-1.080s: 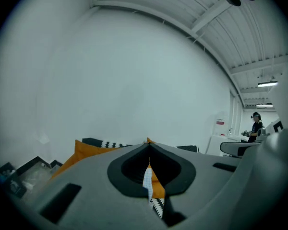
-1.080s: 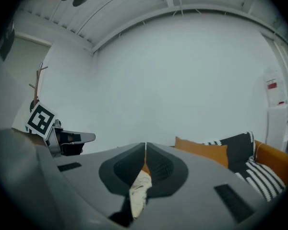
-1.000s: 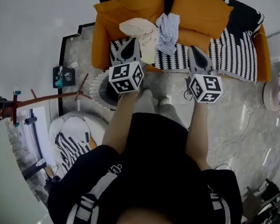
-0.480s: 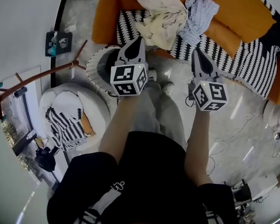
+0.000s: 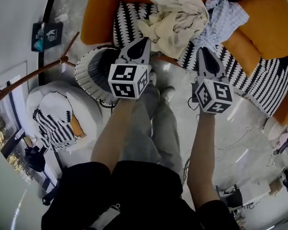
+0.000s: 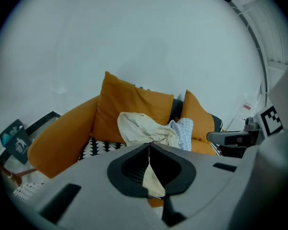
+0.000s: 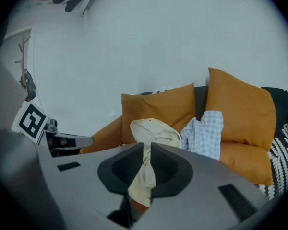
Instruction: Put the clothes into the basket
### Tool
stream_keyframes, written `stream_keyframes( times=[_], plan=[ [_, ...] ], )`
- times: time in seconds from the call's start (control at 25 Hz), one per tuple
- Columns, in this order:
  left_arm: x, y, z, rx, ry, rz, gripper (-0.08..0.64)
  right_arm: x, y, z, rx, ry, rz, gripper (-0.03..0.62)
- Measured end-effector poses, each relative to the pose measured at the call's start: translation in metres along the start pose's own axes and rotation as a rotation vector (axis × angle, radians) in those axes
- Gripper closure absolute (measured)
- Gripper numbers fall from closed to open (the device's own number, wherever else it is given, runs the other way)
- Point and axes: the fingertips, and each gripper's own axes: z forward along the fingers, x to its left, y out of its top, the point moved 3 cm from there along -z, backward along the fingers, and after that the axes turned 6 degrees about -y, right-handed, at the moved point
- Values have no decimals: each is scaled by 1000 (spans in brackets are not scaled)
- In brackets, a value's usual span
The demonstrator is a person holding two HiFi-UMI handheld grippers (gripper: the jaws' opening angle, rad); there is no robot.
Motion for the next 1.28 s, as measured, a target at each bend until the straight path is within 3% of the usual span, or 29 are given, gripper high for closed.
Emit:
stream_keyframes(
  times=[0.12, 0.16, 0.2, 0.24, 0.32, 0.4, 0.64, 0.8, 1.04, 1.2, 1.28],
  plan=[
    [18, -21, 18, 16, -15, -49, 551, -14, 0, 38, 15, -8, -30, 570],
    [22, -29, 24, 22, -21, -65, 551, -18, -1, 51, 31, -5, -55, 535],
    [25, -37, 30, 31, -26, -79, 549, -21, -2, 63, 54, -3, -79, 427],
    [28, -46, 35, 41, -30, -92, 549, -25, -5, 74, 78, -2, -100, 372],
    [37, -62, 45, 67, -31, -116, 517, -32, -7, 96, 108, -13, -144, 363],
    [48, -75, 55, 99, -21, -142, 381, -40, -5, 117, 119, -35, -197, 344],
    [73, -112, 85, 170, 15, -205, 303, -63, 3, 175, 139, -80, -330, 324],
    [81, -130, 102, 227, -10, -273, 287, -72, -6, 207, 172, -75, -365, 324],
    [85, -144, 133, 263, -61, -301, 285, -79, -28, 227, 223, -54, -323, 337],
    [84, -147, 142, 248, -119, -327, 287, -65, -36, 220, 216, -40, -342, 529],
    [81, -147, 142, 268, -132, -319, 338, -60, -38, 215, 221, -31, -342, 555]
  ],
)
